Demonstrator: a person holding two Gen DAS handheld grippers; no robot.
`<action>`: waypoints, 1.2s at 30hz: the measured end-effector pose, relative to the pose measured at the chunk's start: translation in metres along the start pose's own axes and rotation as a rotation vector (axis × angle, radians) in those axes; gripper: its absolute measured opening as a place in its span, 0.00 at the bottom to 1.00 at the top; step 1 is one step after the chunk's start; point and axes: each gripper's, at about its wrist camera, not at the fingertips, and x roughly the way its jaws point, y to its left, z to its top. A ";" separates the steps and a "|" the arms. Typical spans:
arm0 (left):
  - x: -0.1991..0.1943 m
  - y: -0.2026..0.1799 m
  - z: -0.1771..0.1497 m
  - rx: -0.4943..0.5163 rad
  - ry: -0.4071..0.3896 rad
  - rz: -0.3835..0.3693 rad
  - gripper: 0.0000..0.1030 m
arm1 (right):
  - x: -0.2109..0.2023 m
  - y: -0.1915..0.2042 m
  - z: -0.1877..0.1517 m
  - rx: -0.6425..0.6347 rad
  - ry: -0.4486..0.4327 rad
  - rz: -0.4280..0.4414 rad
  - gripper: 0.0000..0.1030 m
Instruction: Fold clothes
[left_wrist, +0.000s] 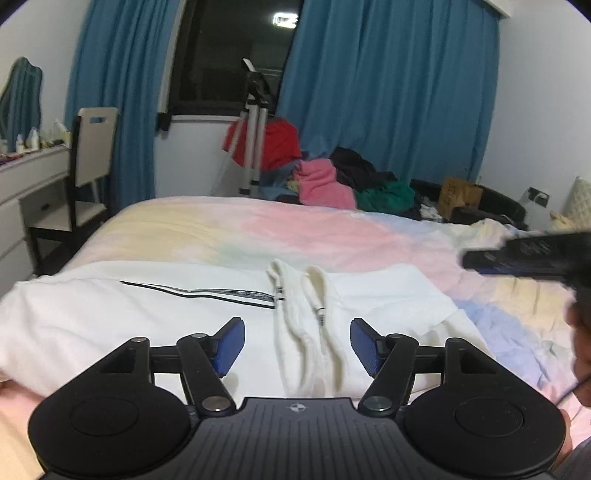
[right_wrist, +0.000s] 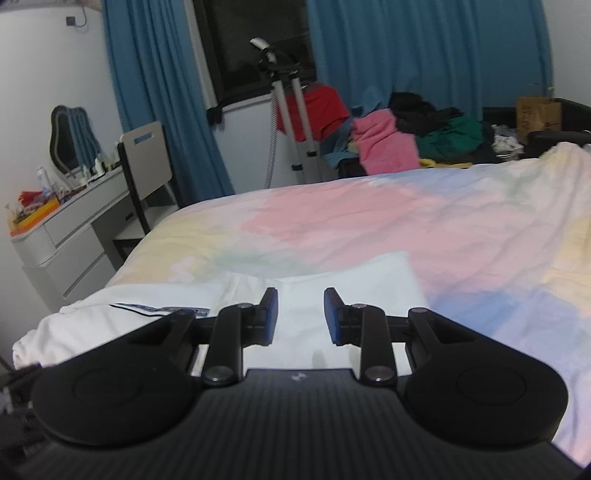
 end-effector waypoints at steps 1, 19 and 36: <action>-0.011 0.001 -0.001 0.008 -0.015 0.026 0.65 | -0.006 -0.002 -0.005 0.007 -0.006 -0.001 0.29; 0.011 0.003 0.001 0.001 0.013 0.087 0.74 | 0.009 -0.003 -0.038 -0.075 -0.004 -0.072 0.29; 0.029 0.043 -0.005 -0.187 0.084 0.123 1.00 | 0.008 -0.005 -0.041 -0.046 -0.010 -0.019 0.82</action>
